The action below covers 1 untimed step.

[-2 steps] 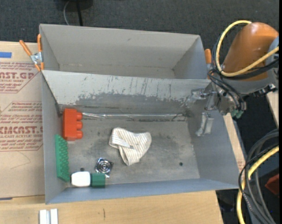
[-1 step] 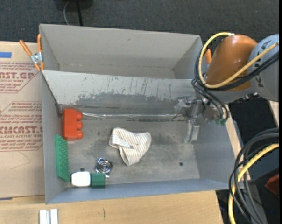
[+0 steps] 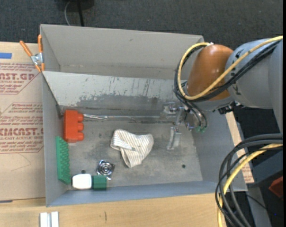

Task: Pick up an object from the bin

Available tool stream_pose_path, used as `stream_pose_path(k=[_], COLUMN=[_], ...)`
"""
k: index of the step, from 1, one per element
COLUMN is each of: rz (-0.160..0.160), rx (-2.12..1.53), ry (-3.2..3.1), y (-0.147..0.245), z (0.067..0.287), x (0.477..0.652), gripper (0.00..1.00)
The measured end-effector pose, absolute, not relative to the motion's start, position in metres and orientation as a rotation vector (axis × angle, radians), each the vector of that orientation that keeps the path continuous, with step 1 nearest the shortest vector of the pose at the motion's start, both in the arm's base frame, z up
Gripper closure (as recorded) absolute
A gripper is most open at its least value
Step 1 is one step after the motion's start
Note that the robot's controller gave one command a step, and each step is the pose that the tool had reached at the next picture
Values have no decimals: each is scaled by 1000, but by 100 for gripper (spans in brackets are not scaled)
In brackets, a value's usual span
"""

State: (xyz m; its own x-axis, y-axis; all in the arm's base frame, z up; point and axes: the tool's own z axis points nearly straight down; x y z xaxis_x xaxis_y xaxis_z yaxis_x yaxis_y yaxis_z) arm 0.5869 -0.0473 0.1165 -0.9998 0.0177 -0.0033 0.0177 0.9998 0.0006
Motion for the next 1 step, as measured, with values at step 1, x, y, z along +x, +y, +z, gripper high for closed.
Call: stream_pose_path(k=[1], rz=[1], rx=[108], ry=[3136], y=[-36], z=[106], x=[588], gripper=[0])
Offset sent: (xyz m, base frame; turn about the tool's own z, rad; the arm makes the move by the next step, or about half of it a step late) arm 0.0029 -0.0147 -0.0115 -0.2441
